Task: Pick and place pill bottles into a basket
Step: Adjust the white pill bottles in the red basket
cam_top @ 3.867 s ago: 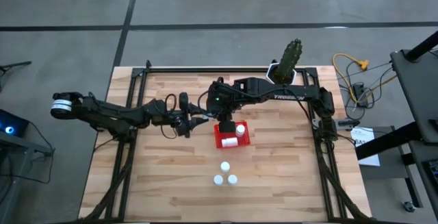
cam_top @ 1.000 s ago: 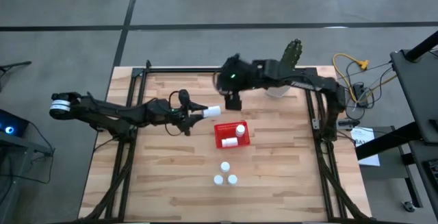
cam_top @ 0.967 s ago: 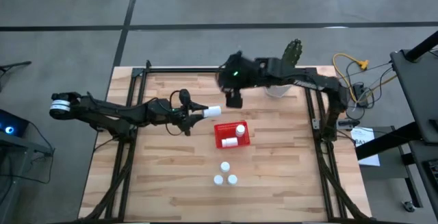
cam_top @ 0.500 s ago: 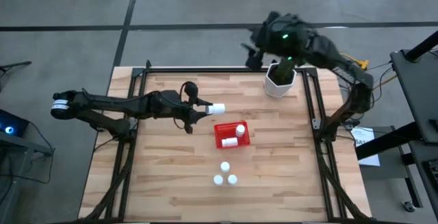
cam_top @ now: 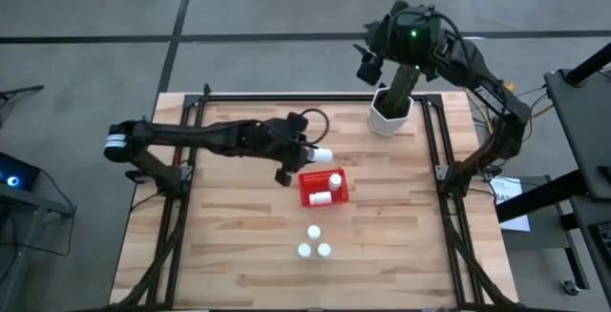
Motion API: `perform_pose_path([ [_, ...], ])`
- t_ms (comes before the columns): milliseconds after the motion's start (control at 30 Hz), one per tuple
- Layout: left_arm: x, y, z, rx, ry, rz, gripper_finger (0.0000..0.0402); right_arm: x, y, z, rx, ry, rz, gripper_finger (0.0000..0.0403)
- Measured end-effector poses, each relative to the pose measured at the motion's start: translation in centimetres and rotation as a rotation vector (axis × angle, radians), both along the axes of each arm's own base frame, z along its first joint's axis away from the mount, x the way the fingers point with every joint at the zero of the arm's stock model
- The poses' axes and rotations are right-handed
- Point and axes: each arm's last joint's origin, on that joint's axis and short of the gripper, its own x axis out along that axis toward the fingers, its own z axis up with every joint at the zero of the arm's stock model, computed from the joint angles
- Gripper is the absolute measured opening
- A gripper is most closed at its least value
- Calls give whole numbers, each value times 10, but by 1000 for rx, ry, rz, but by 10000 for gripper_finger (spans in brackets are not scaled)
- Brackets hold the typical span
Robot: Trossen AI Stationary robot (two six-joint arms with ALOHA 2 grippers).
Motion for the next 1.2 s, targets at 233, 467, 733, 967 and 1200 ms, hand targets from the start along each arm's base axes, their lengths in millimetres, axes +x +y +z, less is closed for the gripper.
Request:
perform_pose_path([
  [233,13,0,8,-15,6,4,142,-9,-18,1,64,-68,57,214],
  [467,10,0,3,-34,51,11,142,-14,-26,3,168,-162,233,105],
  [733,9,0,2,-59,66,13,142,-14,-19,-2,239,-210,447,13],
  [967,7,1,0,-63,91,13,142,-37,-10,-27,226,-252,445,8],
  [1200,7,3,0,-68,91,12,142,-61,7,-77,348,-329,677,8],
])
